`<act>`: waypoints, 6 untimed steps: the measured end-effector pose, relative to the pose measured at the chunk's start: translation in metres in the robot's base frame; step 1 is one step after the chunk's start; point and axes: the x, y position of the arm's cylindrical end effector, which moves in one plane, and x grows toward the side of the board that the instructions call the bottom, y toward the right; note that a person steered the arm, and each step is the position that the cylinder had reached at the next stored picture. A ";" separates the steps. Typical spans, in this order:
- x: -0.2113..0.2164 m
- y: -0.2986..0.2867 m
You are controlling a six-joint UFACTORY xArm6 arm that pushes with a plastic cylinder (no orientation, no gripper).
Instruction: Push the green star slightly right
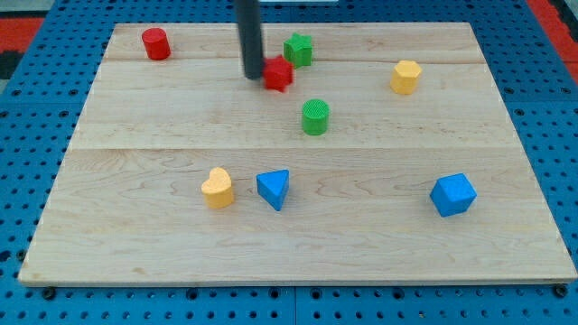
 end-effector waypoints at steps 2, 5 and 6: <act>-0.018 -0.050; -0.120 0.047; -0.144 0.048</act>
